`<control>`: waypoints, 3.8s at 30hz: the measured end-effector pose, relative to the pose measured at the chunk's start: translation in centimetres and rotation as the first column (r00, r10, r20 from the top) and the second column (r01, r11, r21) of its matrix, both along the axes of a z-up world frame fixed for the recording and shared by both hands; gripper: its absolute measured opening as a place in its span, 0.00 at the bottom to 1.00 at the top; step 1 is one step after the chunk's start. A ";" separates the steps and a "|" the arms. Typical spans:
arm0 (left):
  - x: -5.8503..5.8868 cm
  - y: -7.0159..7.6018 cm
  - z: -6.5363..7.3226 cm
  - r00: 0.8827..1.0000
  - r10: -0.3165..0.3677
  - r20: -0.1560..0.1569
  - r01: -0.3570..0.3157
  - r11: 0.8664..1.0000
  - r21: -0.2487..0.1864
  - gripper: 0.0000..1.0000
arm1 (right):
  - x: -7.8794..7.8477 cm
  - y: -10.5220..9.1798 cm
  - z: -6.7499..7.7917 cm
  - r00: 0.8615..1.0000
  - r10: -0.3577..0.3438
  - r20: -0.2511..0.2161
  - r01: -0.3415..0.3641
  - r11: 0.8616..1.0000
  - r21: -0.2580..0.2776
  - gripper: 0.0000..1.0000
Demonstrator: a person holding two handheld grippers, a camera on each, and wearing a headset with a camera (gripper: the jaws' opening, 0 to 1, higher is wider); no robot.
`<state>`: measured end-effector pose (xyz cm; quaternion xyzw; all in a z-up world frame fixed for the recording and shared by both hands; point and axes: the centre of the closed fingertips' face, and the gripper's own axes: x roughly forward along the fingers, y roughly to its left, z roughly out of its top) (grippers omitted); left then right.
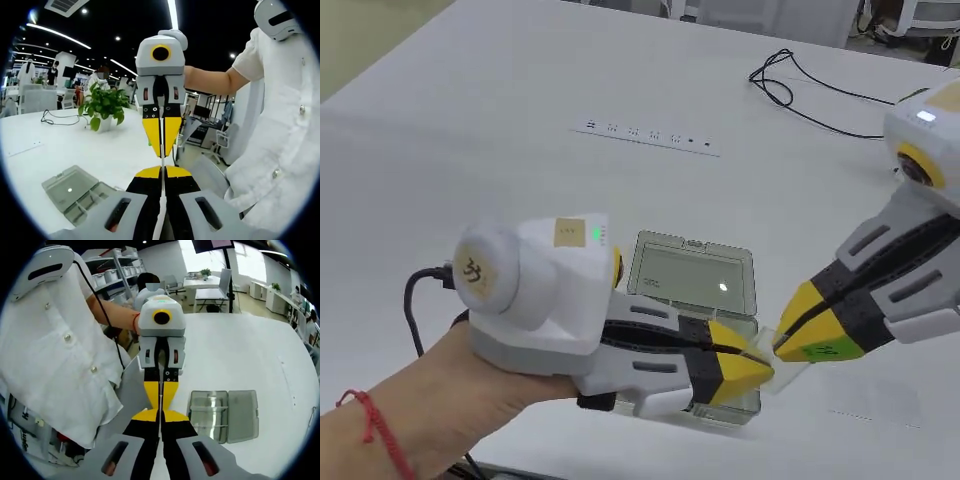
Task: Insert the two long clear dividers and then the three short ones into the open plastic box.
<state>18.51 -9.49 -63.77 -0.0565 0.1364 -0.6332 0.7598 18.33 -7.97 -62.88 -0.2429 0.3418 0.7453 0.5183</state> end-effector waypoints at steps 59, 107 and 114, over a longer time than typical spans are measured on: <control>2.8 12.0 -7.6 0.957 0.284 0.053 -0.288 0.930 0.226 1.00 | 7.7 7.3 -7.9 0.956 -0.212 0.201 0.214 0.977 0.010 0.02; 2.9 12.4 -8.6 0.953 0.302 0.012 -0.298 0.932 0.206 1.00 | 9.0 9.0 -15.5 0.955 -0.217 0.203 0.235 0.969 -0.072 0.02; 3.0 12.5 -8.7 0.954 0.299 0.013 -0.295 0.932 0.210 1.00 | 9.0 9.1 -16.2 0.957 -0.208 0.203 0.230 0.969 -0.089 0.02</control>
